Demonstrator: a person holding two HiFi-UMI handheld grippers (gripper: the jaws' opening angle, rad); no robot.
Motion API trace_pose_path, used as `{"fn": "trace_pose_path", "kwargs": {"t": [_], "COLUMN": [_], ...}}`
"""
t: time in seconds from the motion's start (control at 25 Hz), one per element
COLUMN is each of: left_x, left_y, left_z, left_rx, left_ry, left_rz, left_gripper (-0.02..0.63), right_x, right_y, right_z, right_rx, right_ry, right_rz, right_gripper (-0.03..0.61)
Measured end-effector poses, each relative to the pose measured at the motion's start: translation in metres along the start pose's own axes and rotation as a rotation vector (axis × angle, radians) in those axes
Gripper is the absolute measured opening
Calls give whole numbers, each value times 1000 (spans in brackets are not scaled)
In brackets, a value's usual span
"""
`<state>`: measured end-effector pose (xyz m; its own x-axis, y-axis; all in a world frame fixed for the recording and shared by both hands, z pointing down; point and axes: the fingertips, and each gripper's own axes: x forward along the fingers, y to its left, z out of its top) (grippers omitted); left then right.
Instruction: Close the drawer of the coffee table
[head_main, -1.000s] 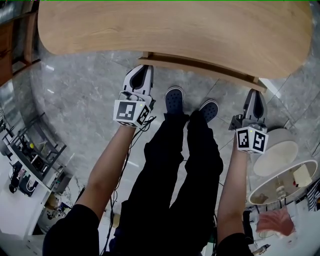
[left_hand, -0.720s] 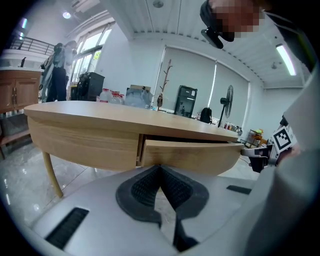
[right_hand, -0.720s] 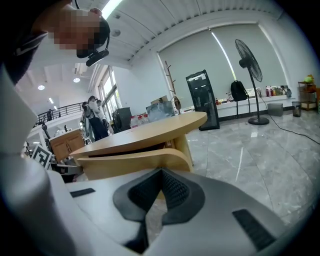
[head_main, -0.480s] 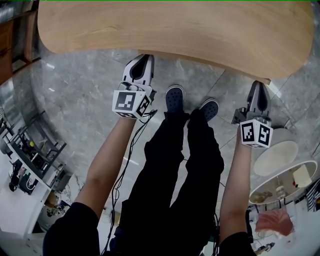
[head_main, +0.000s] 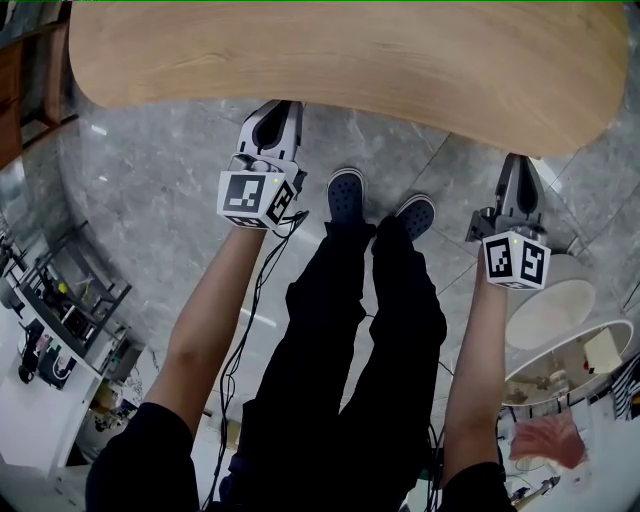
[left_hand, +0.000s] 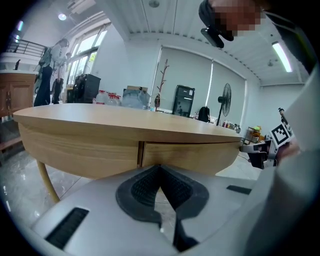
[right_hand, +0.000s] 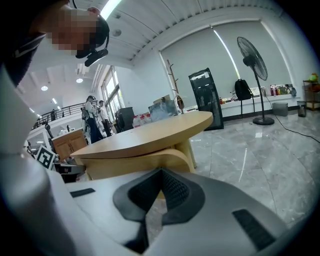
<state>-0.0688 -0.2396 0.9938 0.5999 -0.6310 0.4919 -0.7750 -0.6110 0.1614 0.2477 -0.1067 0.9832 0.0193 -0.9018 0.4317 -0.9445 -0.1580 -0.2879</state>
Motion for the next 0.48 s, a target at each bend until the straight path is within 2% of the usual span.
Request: {"fn": "trace_pose_path", "kwargs": {"t": [0.48], "left_x": [10], "left_y": [3], "left_z": [2], "left_rx": [4], "left_ry": [2], "left_rz": [0], "left_gripper": [25], "right_x": [9], "right_y": [-3], "right_z": [4], "right_rx": [9], "right_ry": [0], "right_rz": [-5], "right_gripper": [28]}}
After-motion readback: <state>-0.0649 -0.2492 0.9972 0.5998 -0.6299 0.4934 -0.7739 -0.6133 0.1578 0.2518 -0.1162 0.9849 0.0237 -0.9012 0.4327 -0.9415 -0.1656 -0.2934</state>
